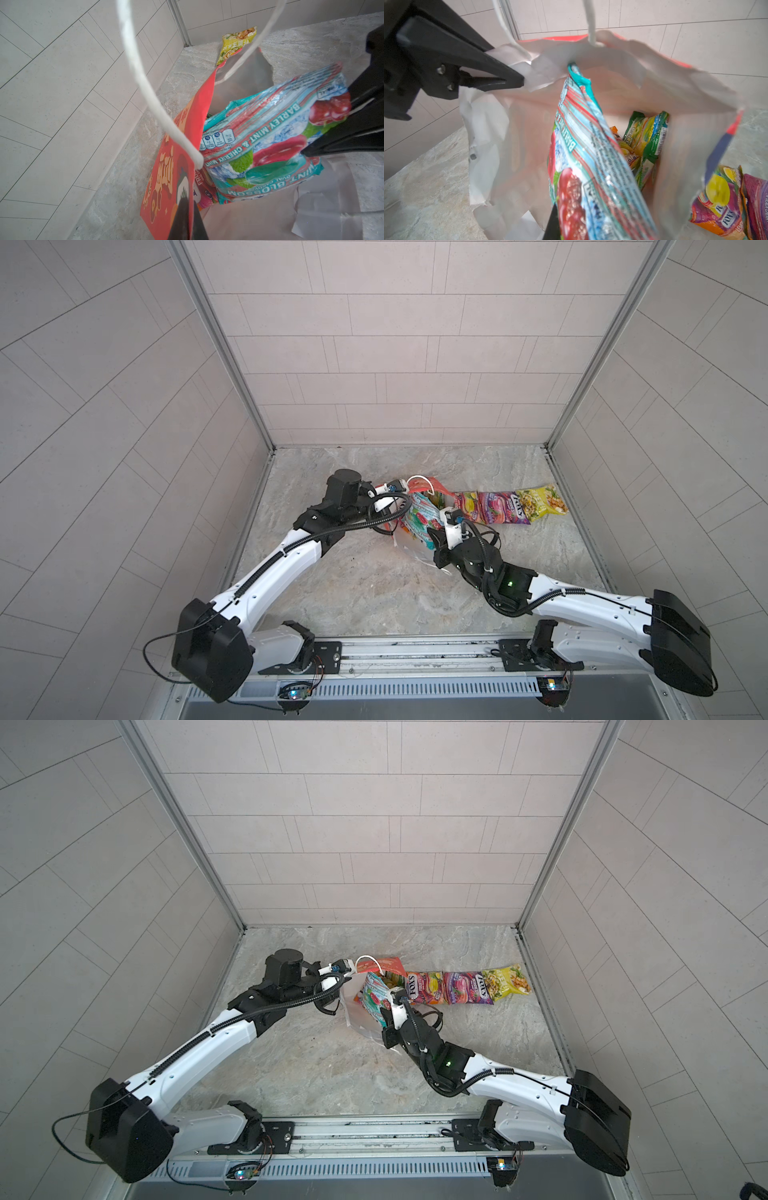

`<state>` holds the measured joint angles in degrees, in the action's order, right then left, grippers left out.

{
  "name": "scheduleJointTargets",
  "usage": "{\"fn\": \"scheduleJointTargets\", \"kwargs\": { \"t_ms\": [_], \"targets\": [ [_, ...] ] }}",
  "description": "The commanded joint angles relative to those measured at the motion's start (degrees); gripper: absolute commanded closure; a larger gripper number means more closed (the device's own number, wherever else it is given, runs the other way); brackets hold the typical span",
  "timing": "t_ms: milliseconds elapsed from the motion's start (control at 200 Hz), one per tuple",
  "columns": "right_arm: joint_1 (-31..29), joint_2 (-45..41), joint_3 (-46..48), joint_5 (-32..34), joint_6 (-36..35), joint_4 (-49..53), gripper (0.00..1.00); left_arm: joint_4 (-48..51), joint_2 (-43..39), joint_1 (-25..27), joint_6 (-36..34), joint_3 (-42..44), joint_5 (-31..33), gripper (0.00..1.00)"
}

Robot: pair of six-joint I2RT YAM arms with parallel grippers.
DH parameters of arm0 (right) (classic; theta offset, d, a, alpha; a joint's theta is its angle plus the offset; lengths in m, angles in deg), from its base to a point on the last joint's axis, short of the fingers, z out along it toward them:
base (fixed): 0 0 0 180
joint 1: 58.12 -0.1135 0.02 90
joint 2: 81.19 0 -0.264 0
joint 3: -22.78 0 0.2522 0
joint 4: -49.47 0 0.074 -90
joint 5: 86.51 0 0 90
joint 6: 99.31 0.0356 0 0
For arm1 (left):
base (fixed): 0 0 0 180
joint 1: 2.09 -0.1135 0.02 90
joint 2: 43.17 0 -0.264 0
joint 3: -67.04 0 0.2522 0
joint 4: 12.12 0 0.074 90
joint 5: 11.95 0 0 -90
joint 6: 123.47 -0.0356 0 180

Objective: Take the snacks out of the paper bag
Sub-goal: 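Lift the Mint Blossom packet up out of the bag with the right gripper, then carry the Mint Blossom packet away from the bag past the packet row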

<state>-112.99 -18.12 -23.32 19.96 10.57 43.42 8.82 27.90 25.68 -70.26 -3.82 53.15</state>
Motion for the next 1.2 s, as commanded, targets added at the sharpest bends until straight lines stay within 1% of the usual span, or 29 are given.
{"fn": "scheduleJointTargets", "kwargs": {
  "t_ms": [0, 225, 355, 465, 505, 610, 711, 761, 786, 886, 981, 1126, 1196],
  "targets": [
    [-0.3, -3.6, 0.3, -3.0, -3.9, -3.1, 1.0, -0.3, -0.6, -0.2, 1.2, -0.4, 2.2, 1.0],
    [-0.3, -11.7, 0.9, -6.6, -7.9, -0.7, 1.0, -1.5, -0.1, -0.1, 2.4, -0.6, 4.8, 1.0],
    [-0.3, -16.2, 0.5, -5.3, -9.0, 2.3, 1.0, -1.8, 0.1, -0.2, 3.2, -0.8, 6.7, 1.0],
    [-0.1, -20.0, -0.5, -5.4, -8.9, 5.0, 1.0, -2.0, 0.1, -0.3, 3.5, -0.8, 8.1, 1.0],
    [-0.1, -21.3, -1.1, -5.0, -8.6, 6.4, 1.0, -2.1, 0.0, -0.3, 3.6, -0.7, 8.6, 1.0],
    [0.4, -24.0, -2.7, -0.9, -6.6, 10.2, 1.0, -2.7, -0.1, -0.3, 4.1, -0.7, 10.0, 1.0],
    [3.3, -26.9, -2.8, 2.0, -1.8, 12.9, 1.0, -3.1, -0.4, -0.3, 4.5, -0.5, 11.6, 1.0],
    [6.6, -28.0, -2.8, 1.9, 2.6, 15.2, 1.0, -3.4, -0.6, -0.4, 4.5, -0.4, 12.4, 1.0],
    [8.5, -28.4, -4.5, 1.2, 5.0, 16.6, 1.0, -3.5, -0.8, -0.4, 4.5, -0.2, 12.7, 1.0],
    [18.0, -28.7, -6.3, -3.9, 13.2, 22.2, 1.0, -5.1, -1.9, -0.5, 4.1, 1.1, 13.0, 1.0],
    [28.3, -28.0, -6.6, -11.1, 19.3, 25.3, 1.0, -7.2, -3.2, -0.5, 4.1, 2.5, 14.3, 1.0],
    [44.8, -26.4, -4.9, -18.8, 27.1, 30.6, 1.0, -9.3, -4.9, -0.5, 3.5, 4.4, 14.8, 1.0],
    [53.2, -24.7, -3.5, -25.5, 29.8, 31.3, 1.0, -9.2, -5.1, -0.6, 3.3, 4.5, 14.9, 1.0]
  ]
}}
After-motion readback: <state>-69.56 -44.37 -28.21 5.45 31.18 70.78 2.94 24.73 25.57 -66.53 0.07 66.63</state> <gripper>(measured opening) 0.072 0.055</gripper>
